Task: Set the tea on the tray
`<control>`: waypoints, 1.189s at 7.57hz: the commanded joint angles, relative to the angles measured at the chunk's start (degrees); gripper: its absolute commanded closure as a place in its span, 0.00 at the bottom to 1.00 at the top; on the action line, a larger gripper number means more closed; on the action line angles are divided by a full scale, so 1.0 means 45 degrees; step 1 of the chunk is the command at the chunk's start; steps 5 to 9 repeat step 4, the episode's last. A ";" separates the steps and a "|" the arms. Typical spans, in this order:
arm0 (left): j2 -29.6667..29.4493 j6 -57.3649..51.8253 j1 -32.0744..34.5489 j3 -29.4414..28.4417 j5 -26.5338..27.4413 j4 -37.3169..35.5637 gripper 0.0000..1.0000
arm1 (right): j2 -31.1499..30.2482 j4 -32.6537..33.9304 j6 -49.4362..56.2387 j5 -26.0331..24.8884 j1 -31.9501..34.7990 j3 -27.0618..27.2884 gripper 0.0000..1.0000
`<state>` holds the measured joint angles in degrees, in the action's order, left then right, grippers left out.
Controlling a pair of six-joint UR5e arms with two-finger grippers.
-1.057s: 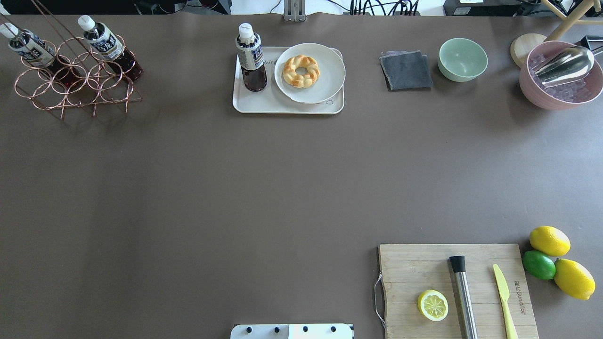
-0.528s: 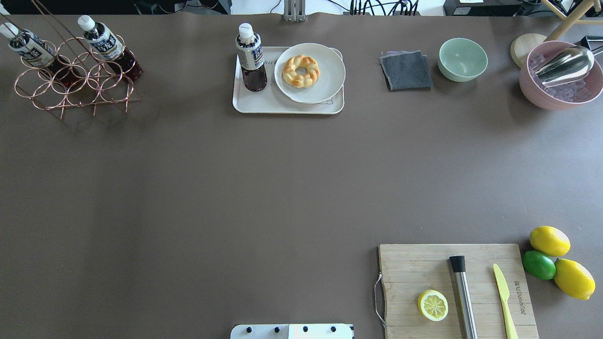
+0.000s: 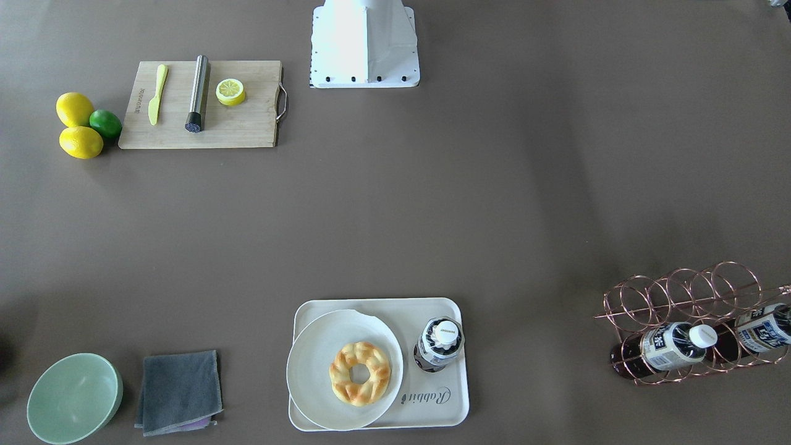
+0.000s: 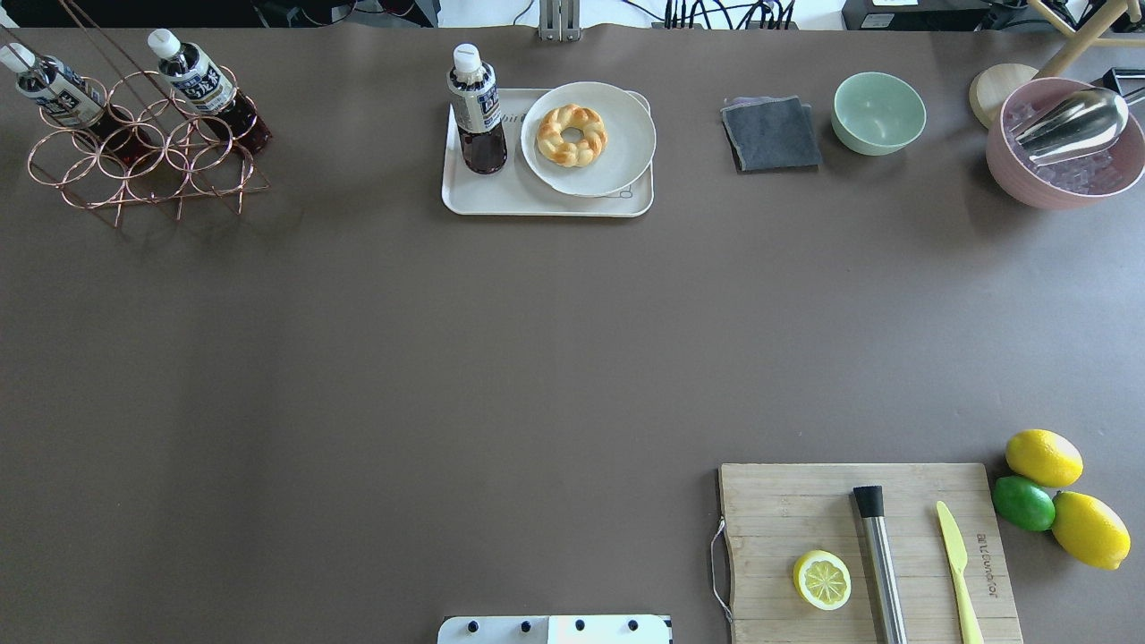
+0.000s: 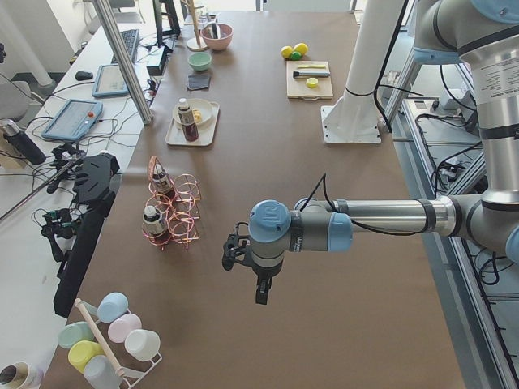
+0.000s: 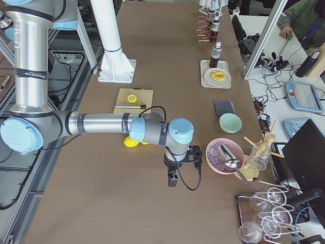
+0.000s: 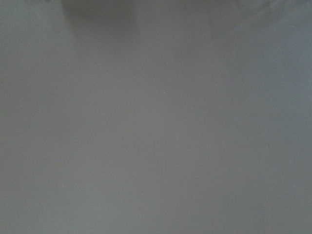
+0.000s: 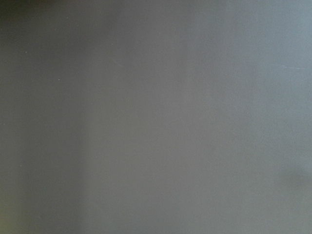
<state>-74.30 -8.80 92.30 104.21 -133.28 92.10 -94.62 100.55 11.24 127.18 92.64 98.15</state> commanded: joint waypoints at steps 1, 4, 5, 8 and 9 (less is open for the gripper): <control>0.0627 -0.0250 0.0093 0.0394 0.0009 0.0719 0.01 | -0.0027 0.0000 0.0002 0.0018 0.0000 0.0005 0.00; 0.1024 -0.0232 0.0093 0.0047 -0.0068 0.1721 0.01 | -0.0046 0.0000 0.0002 -0.0001 0.0000 -0.0014 0.00; 0.1024 -0.0232 0.0093 0.0047 -0.0068 0.1721 0.01 | -0.0046 0.0000 0.0002 -0.0001 0.0000 -0.0014 0.00; 0.1024 -0.0232 0.0093 0.0047 -0.0068 0.1721 0.01 | -0.0046 0.0000 0.0002 -0.0001 0.0000 -0.0014 0.00; 0.1024 -0.0232 0.0093 0.0047 -0.0068 0.1721 0.01 | -0.0046 0.0000 0.0002 -0.0001 0.0000 -0.0014 0.00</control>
